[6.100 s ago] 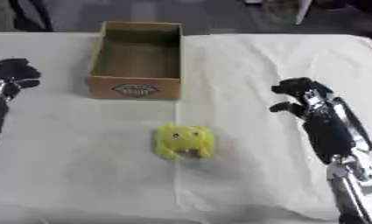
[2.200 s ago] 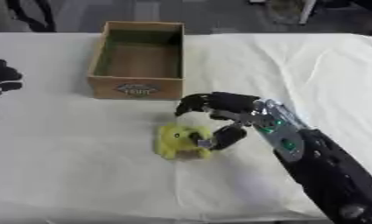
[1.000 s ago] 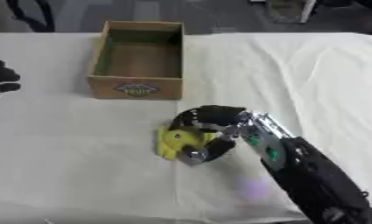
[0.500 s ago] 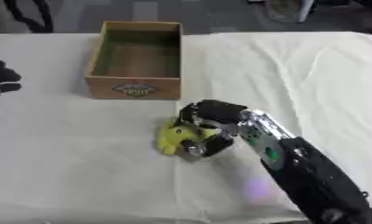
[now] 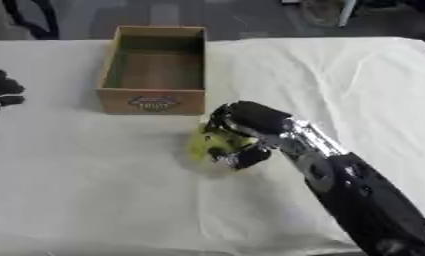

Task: Pick up objects on the table and place them in the box.

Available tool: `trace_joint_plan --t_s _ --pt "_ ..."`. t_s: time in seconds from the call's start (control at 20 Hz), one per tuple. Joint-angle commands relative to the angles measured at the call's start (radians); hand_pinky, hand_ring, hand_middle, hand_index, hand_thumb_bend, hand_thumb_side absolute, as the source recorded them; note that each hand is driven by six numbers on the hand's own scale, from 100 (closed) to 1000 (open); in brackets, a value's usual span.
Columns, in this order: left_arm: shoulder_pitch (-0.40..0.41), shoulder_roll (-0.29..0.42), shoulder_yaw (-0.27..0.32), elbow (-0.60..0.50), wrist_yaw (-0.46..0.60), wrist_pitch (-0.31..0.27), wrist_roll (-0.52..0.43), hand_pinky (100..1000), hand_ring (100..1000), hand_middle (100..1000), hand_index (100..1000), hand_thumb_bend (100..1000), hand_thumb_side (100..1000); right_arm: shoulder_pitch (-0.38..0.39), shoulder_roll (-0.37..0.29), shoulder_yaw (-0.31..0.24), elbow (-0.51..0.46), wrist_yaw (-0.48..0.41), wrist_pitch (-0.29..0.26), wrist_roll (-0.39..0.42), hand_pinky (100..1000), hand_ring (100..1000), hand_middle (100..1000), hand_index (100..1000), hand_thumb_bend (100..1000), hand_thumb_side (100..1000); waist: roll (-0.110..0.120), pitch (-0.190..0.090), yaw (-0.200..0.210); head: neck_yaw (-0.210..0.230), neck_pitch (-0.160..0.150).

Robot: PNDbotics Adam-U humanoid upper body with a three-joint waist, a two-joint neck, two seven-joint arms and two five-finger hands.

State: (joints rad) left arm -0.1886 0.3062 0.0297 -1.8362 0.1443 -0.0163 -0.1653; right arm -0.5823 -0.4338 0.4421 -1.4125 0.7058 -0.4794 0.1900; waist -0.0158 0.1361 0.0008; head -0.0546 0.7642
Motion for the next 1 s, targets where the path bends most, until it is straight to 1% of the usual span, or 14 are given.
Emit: trace_joint_plan --t_s 0.05,0.2,0.3,0.5,0.7,0.85,1.0 --pt "-0.009 0.008 0.002 -0.021 0.005 -0.001 -0.001 769 746 646 769 305 638 -0.031 -0.062 -0.032 -0.072 -0.059 0.031 -0.007 181 446 430 614 100 273 -0.001 -0.016 0.007 0.001 0.006" --pt "-0.017 0.009 -0.004 -0.024 0.009 0.0 -0.006 769 746 646 769 307 634 -0.049 -0.101 -0.055 -0.112 -0.096 0.061 -0.009 183 447 431 615 100 274 -0.003 -0.015 0.027 -0.006 0.006" --pt "-0.028 0.007 -0.01 -0.027 0.014 0.001 -0.011 768 746 646 769 308 630 -0.059 -0.124 -0.072 -0.129 -0.11 0.078 -0.016 184 447 432 615 100 270 -0.004 -0.013 0.048 -0.013 0.006" --pt "-0.069 -0.001 -0.034 -0.032 0.031 0.005 -0.032 768 746 647 769 313 620 -0.072 -0.167 -0.109 -0.136 -0.133 0.11 -0.036 189 450 432 616 100 262 -0.01 -0.002 0.109 -0.046 0.006" --pt "-0.134 -0.014 -0.069 -0.041 0.055 0.012 -0.065 768 746 648 770 319 606 -0.086 -0.208 -0.153 -0.112 -0.151 0.137 -0.061 204 460 437 622 100 256 -0.025 0.017 0.203 -0.107 -0.015" --pt "-0.181 -0.02 -0.097 -0.05 0.072 0.017 -0.092 768 747 648 770 319 598 -0.102 -0.229 -0.18 -0.074 -0.151 0.151 -0.082 216 467 438 623 100 253 -0.039 0.032 0.273 -0.16 -0.042" --pt "-0.217 -0.023 -0.122 -0.06 0.084 0.022 -0.117 768 747 648 771 318 592 -0.12 -0.24 -0.202 -0.015 -0.141 0.161 -0.109 229 480 439 624 100 244 -0.05 0.042 0.328 -0.204 -0.063"
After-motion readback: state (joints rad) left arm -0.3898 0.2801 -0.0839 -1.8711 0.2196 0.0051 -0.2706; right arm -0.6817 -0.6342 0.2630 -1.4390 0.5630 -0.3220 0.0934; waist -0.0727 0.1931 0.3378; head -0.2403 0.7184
